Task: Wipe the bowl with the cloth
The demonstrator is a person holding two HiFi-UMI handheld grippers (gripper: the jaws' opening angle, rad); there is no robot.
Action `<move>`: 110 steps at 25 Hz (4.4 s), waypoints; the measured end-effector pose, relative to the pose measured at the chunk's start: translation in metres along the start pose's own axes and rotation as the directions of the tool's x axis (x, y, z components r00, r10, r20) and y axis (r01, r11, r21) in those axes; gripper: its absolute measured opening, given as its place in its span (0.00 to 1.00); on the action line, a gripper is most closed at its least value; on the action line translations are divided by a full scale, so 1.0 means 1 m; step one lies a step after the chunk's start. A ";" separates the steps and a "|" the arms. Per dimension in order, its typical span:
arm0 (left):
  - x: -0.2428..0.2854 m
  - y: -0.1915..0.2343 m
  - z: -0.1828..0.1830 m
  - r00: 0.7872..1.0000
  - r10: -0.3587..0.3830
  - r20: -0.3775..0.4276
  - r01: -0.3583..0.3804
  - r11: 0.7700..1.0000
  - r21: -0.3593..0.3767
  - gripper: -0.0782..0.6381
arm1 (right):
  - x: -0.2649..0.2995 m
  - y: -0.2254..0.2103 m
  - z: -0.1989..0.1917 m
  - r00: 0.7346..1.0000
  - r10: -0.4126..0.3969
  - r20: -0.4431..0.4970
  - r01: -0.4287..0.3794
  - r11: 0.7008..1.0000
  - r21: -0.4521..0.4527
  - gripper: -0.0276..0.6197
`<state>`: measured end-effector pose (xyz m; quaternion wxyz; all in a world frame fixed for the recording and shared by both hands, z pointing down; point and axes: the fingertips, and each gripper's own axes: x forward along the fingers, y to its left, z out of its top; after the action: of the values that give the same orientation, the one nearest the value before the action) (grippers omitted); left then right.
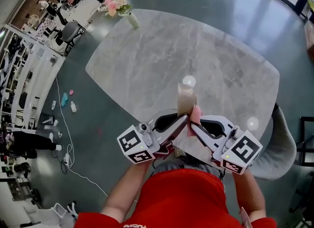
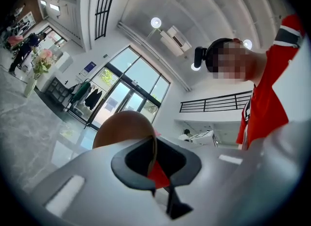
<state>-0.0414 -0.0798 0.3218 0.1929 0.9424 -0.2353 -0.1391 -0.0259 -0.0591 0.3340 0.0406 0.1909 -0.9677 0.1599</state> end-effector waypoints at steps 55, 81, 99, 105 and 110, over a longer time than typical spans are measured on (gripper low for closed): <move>0.011 0.011 -0.081 0.864 0.028 -0.503 0.167 0.926 0.338 0.13 | 0.010 -0.081 0.020 0.967 -0.188 -0.172 0.135 0.951 -0.279 0.08; 0.015 0.164 -0.188 0.336 0.450 -0.827 0.316 0.773 0.549 0.13 | 0.038 -0.205 -0.134 0.729 -0.432 -0.531 0.204 0.878 -0.434 0.08; 0.010 0.174 -0.204 0.271 0.477 -0.836 0.398 0.736 0.548 0.13 | 0.051 -0.216 -0.170 0.670 -0.400 -0.626 0.160 0.901 -0.404 0.18; 0.008 0.171 -0.202 0.296 0.474 -0.829 0.383 0.737 0.558 0.13 | 0.046 -0.223 -0.174 0.641 -0.426 -0.639 0.180 0.892 -0.414 0.25; 0.011 0.168 -0.194 0.353 0.468 -0.810 0.355 0.734 0.579 0.15 | 0.047 -0.218 -0.168 0.675 -0.397 -0.622 0.188 0.908 -0.376 0.29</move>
<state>-0.0288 -0.1646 0.5638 -0.0609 0.8355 -0.1508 0.5248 0.0171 -0.2121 0.5636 0.4472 0.2642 -0.8515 0.0715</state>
